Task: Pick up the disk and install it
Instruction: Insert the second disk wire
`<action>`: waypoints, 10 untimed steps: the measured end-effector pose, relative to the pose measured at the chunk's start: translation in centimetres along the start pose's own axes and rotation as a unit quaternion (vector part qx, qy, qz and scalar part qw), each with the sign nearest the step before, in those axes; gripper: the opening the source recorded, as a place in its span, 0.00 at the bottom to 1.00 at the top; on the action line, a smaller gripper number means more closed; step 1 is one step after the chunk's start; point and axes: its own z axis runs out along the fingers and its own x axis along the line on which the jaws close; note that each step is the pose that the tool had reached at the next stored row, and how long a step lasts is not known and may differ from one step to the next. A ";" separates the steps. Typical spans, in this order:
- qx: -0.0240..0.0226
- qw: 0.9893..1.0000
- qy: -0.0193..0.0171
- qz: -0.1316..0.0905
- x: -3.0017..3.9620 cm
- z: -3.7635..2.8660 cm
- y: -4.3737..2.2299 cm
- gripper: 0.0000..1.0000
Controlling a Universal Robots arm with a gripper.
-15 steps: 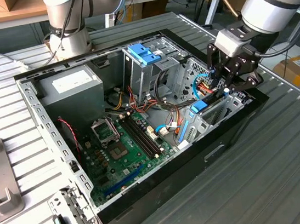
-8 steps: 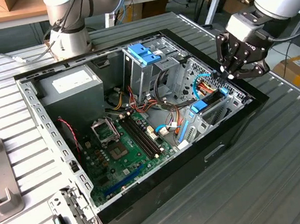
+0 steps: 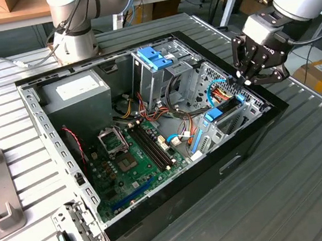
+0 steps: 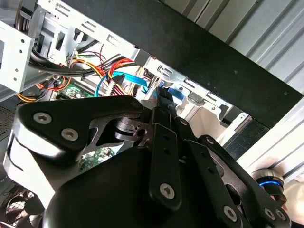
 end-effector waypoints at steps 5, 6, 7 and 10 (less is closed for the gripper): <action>0.000 1.000 0.000 0.000 0.00 0.00 0.00 0.29; 0.000 1.000 0.000 0.000 0.00 0.00 -0.01 0.29; 0.000 1.000 0.000 0.000 0.00 0.00 -0.01 0.29; 0.000 1.000 0.000 0.000 0.00 0.00 -0.01 0.42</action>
